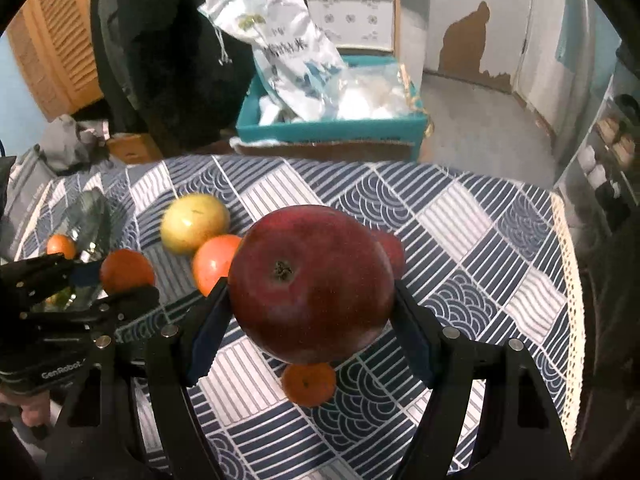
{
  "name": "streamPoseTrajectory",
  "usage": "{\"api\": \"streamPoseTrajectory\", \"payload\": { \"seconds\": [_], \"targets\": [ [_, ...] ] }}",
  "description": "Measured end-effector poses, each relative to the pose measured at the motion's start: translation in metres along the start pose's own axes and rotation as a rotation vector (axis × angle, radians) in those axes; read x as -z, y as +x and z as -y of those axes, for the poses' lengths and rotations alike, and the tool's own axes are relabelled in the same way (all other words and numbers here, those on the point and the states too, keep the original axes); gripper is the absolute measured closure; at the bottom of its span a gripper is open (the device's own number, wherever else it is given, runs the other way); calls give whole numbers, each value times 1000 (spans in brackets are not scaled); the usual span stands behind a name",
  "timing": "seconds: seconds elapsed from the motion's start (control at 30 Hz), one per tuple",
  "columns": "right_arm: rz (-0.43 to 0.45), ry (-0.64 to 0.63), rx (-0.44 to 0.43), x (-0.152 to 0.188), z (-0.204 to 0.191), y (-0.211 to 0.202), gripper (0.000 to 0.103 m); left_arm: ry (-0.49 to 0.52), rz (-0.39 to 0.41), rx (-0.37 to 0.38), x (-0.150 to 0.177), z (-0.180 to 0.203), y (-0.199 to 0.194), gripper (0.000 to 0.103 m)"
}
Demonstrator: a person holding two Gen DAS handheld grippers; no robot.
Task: Organize fruits
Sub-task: 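Lift the red apple with the right gripper while the left gripper lifts the tangerine, then carry the apple and tangerine to the glass bowl with the right and left grippers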
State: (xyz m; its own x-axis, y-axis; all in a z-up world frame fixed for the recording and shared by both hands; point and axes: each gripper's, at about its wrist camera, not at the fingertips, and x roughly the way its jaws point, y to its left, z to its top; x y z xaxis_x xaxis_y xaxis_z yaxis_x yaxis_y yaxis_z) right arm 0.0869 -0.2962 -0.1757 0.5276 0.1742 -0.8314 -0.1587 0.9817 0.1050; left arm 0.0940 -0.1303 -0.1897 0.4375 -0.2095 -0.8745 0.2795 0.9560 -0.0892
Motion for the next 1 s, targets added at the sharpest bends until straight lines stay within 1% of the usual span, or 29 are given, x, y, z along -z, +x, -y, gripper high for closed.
{"api": "streamPoseTrajectory", "payload": {
  "seconds": [0.5, 1.0],
  "targets": [
    [105, -42, -19, -9, -22, -57, 26, -15, 115, 24, -3, -4, -64, 57],
    [179, -59, -74, -18, -43, -88, 26, -28, 204, 14, 0, -17, -110, 57]
  ]
}}
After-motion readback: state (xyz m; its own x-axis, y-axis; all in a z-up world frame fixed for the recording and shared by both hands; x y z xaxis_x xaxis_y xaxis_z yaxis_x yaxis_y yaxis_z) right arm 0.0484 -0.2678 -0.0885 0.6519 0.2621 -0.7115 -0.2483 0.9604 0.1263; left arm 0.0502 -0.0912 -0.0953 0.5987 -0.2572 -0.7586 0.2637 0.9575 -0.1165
